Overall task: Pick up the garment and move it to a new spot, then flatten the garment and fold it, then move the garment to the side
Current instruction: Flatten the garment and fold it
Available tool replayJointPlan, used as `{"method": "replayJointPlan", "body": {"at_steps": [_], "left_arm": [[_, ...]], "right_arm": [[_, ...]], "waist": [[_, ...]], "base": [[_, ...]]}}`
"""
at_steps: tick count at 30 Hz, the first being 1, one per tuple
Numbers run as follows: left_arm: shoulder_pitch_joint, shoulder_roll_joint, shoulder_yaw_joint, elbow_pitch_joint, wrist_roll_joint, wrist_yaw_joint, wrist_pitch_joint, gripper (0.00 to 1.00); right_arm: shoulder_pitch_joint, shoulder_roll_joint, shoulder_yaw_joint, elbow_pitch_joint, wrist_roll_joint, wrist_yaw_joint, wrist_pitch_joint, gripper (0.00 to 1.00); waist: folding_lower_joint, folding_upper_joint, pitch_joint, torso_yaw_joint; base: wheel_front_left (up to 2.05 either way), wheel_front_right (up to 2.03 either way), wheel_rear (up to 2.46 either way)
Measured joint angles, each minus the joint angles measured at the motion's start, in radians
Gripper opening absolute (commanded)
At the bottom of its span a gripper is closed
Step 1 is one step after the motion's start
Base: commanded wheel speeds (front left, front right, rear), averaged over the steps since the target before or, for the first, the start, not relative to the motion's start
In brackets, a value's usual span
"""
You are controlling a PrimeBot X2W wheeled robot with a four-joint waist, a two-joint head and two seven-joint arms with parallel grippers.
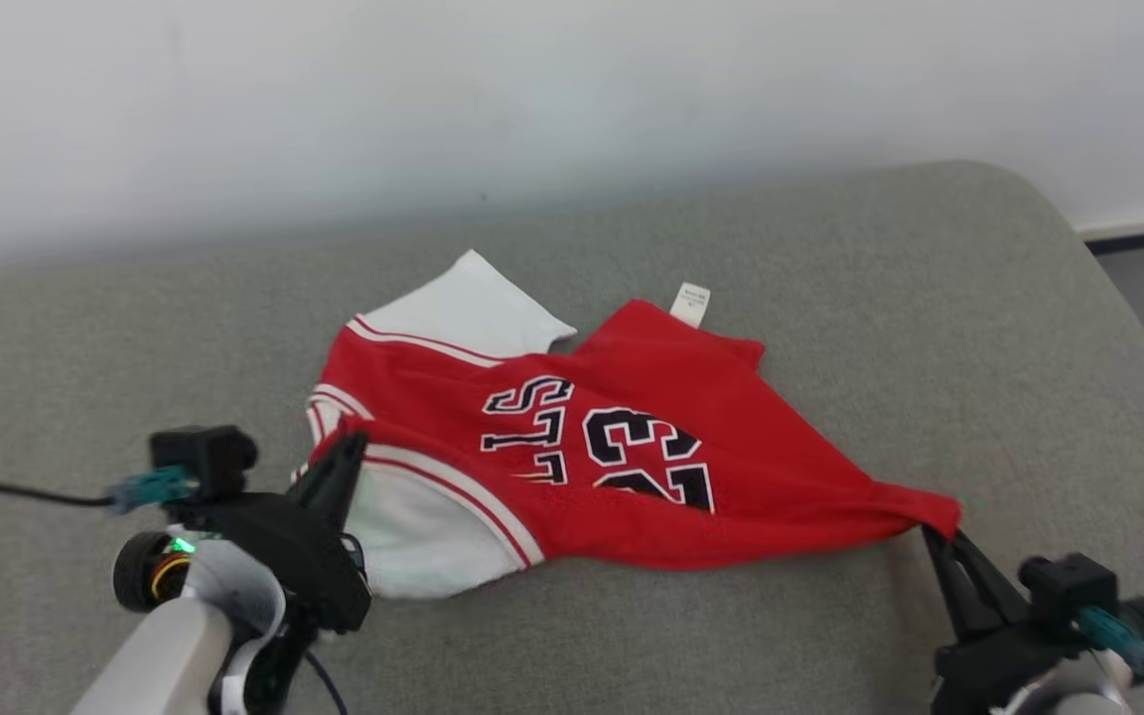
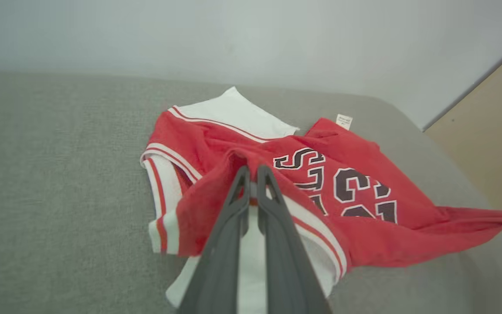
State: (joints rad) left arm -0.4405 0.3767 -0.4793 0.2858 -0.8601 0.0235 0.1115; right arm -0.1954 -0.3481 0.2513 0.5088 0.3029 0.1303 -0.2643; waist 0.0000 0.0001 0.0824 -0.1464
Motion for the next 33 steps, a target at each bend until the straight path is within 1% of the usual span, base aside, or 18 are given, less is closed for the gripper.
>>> {"method": "replayJointPlan", "body": {"at_steps": [2,3,7,9,10,11,16,19,24,26,29,33], "left_arm": [[-0.055,-0.018,-0.030,0.132,0.044,-0.024,-0.029,0.00],[-0.086,-0.027,-0.034,0.198,0.067,-0.034,-0.063,0.00],[-0.194,-0.081,-0.063,0.423,0.163,-0.043,-0.248,0.00],[-0.210,-0.106,-0.070,0.508,0.185,-0.043,-0.311,0.92],[-0.213,-0.114,-0.073,0.534,0.192,-0.047,-0.330,0.92],[-0.217,-0.120,-0.075,0.551,0.201,-0.050,-0.344,1.00],[-0.202,-0.123,-0.068,0.556,0.223,-0.046,-0.367,1.00],[-0.123,-0.118,-0.039,0.512,0.221,-0.037,-0.371,1.00],[0.032,-0.098,0.032,0.441,0.176,0.014,-0.371,1.00],[0.077,-0.104,0.058,0.407,0.167,0.035,-0.371,1.00],[0.128,-0.119,0.091,0.369,0.133,0.044,-0.373,1.00],[0.156,-0.140,0.094,0.355,0.128,0.048,-0.373,1.00]], "right_arm": [[-0.035,0.009,0.032,0.028,-0.003,0.000,0.000,0.00],[-0.050,0.017,0.043,0.040,-0.003,0.000,0.000,0.00],[-0.091,0.043,0.089,0.085,0.002,0.000,0.000,0.00],[-0.096,0.049,0.109,0.095,0.007,0.000,0.000,0.00],[-0.097,0.053,0.116,0.096,0.007,0.000,0.000,0.00],[-0.096,0.055,0.123,0.096,0.012,0.000,0.000,0.00],[-0.071,0.051,0.123,0.095,0.021,0.000,0.000,0.00],[-0.029,0.049,0.106,0.093,0.025,0.000,0.000,0.00],[0.021,0.053,0.084,0.084,0.027,0.000,0.000,0.00],[0.030,0.054,0.078,0.081,0.027,0.000,0.000,0.00],[0.037,0.055,0.071,0.079,0.026,0.000,0.000,0.00],[0.046,0.049,0.070,0.080,0.027,0.000,0.000,0.00]], "waist": [[0.0001,0.0000,0.021,-0.010],[0.0001,0.0001,0.031,-0.015],[0.0001,0.0000,0.071,-0.037],[0.0002,0.0001,0.084,-0.051],[0.0002,0.0001,0.088,-0.058],[0.0002,0.0001,0.091,-0.064],[0.0002,0.0000,0.085,-0.074],[0.0001,0.0001,0.069,-0.068],[-0.0001,0.0000,0.033,-0.041],[-0.0001,0.0000,0.023,-0.030],[-0.0002,0.0000,0.013,-0.015],[-0.0001,0.0000,0.005,-0.004]], "base": [[0.00,0.00,0.00],[0.00,0.00,0.00],[0.00,0.00,0.00],[0.00,0.00,0.00],[0.00,0.00,0.00],[0.00,0.00,0.00],[0.00,0.00,0.00],[0.00,0.00,0.00],[0.00,0.00,0.00],[0.00,0.00,0.00],[0.00,0.00,0.00],[0.00,0.00,0.00]]}}
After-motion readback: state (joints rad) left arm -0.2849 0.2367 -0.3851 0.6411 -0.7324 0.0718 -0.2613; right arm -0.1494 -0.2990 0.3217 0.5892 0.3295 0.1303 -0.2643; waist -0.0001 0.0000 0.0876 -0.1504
